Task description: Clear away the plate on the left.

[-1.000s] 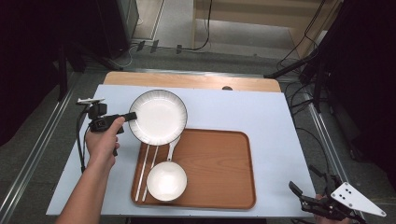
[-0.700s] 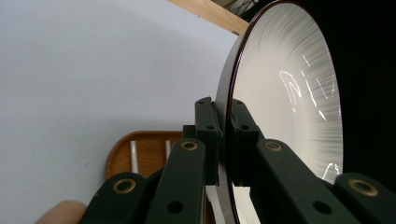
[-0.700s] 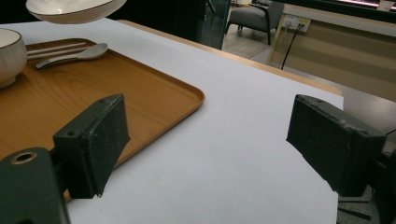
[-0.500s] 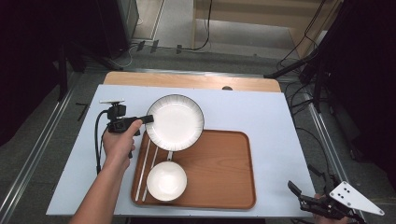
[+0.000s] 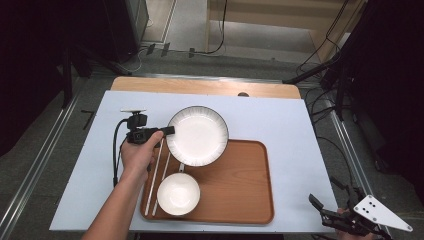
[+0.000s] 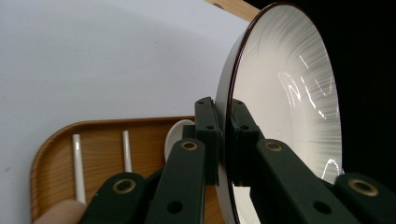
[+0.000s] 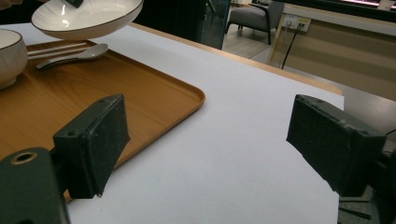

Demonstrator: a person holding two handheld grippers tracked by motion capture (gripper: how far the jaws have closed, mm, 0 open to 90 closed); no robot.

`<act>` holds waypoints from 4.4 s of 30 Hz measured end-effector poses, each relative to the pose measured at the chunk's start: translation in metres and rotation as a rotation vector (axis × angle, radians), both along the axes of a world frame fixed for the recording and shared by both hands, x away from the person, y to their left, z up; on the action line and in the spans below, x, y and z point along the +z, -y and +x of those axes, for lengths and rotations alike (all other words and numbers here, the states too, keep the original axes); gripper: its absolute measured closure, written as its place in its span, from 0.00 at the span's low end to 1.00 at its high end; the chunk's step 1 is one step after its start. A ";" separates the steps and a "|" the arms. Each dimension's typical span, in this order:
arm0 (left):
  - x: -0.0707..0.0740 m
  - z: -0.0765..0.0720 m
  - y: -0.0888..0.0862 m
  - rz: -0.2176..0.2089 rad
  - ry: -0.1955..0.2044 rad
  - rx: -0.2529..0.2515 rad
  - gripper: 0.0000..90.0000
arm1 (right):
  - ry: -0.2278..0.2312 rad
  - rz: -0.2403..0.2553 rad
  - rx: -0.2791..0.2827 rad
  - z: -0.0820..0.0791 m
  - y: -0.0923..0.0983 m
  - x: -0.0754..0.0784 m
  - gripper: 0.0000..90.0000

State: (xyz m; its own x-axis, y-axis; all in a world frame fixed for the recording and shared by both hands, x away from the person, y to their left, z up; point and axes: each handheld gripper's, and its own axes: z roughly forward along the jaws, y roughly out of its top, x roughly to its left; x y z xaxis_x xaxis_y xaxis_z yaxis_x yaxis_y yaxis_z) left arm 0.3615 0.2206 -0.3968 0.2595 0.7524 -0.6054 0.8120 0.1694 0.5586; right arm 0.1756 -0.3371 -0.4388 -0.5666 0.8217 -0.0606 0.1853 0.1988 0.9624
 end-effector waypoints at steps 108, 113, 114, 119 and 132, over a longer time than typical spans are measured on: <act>-0.013 0.011 0.033 0.114 0.126 -0.255 0.10 | -0.004 -0.004 -0.021 -0.012 0.006 -0.001 0.15; -0.008 0.001 0.018 0.100 0.206 -0.195 0.00 | -0.005 -0.007 -0.018 -0.011 0.004 -0.001 0.15; -0.007 -0.001 0.014 0.096 0.214 -0.182 0.00 | -0.005 -0.007 -0.017 -0.011 0.003 -0.001 0.15; -0.005 -0.010 0.000 0.134 0.232 -0.149 0.00 | -0.008 -0.004 -0.019 -0.011 0.002 -0.001 0.15; -0.003 -0.042 -0.033 0.178 0.307 -0.090 0.00 | -0.005 -0.004 -0.019 -0.010 0.001 -0.001 0.15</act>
State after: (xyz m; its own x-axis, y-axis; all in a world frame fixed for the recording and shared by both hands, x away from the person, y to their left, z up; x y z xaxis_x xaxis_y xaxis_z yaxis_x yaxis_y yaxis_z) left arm 0.3194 0.2538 -0.4001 0.4789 0.8046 -0.3511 0.6093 -0.0167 0.7927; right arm 0.1660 -0.3378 -0.4402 -0.5512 0.8322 -0.0612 0.1937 0.1989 0.9607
